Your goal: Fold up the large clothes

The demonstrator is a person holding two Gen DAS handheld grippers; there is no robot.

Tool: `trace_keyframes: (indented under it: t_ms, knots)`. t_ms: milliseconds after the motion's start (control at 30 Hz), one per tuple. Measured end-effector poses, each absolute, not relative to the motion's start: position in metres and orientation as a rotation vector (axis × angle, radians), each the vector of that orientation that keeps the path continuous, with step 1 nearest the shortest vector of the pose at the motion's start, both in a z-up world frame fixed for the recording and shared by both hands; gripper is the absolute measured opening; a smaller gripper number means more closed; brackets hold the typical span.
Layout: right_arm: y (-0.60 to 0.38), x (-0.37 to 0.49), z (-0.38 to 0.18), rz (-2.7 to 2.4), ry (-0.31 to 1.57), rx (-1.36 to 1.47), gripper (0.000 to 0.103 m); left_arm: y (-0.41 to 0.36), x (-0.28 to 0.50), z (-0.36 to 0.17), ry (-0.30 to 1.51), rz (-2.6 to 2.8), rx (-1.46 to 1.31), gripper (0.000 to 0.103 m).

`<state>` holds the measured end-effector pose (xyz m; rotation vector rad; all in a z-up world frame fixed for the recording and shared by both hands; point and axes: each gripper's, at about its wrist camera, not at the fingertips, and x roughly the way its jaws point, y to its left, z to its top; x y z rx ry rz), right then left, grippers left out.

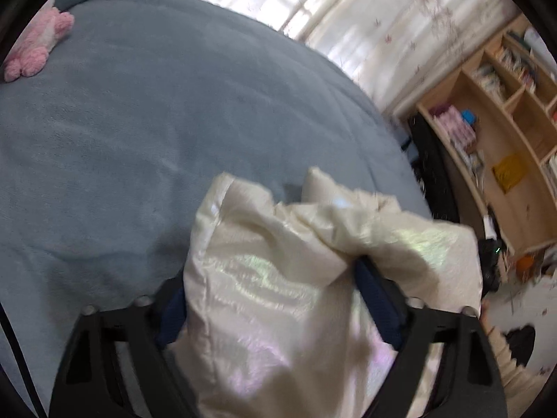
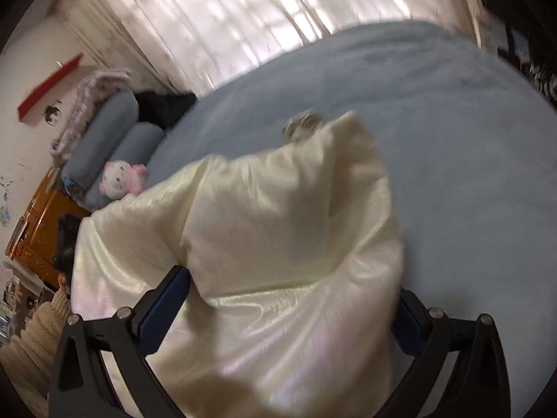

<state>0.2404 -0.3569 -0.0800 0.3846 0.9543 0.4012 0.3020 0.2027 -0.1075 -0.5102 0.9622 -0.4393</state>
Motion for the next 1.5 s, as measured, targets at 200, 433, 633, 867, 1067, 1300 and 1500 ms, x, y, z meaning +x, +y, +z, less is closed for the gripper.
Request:
trace_keyframes:
  t_ms: [200, 433, 633, 867, 1067, 1300, 1500]
  knots:
    - [-0.36, 0.252, -0.082, 0.27, 0.943, 0.442, 0.035, 0.189, 0.303, -0.097, 1.004, -0.234, -0.401, 0.012]
    - [-0.349, 0.258, -0.095, 0.089, 0.952, 0.355, 0.026, 0.161, 0.31, -0.105, 1.062, 0.045, -0.17, 0.011]
    - [-0.352, 0.267, -0.125, 0.011, 0.957, 0.362, 0.037, 0.136, 0.311, -0.131, 1.021, 0.132, -0.069, 0.012]
    - [-0.342, 0.269, -0.132, -0.019, 0.941, 0.322, 0.038, 0.143, 0.315, -0.146, 1.008, 0.146, -0.097, 0.016]
    - [-0.341, 0.273, -0.138, -0.045, 0.941, 0.321, 0.039, 0.143, 0.32, -0.152, 1.01, 0.161, -0.097, 0.018]
    - [-0.34, 0.273, -0.126, -0.101, 0.989, 0.268, 0.057, 0.142, 0.315, -0.139, 1.029, 0.159, -0.107, 0.032]
    - [-0.347, 0.254, -0.076, -0.129, 0.955, 0.325, 0.06, 0.16, 0.306, -0.101, 1.035, 0.116, -0.296, 0.04]
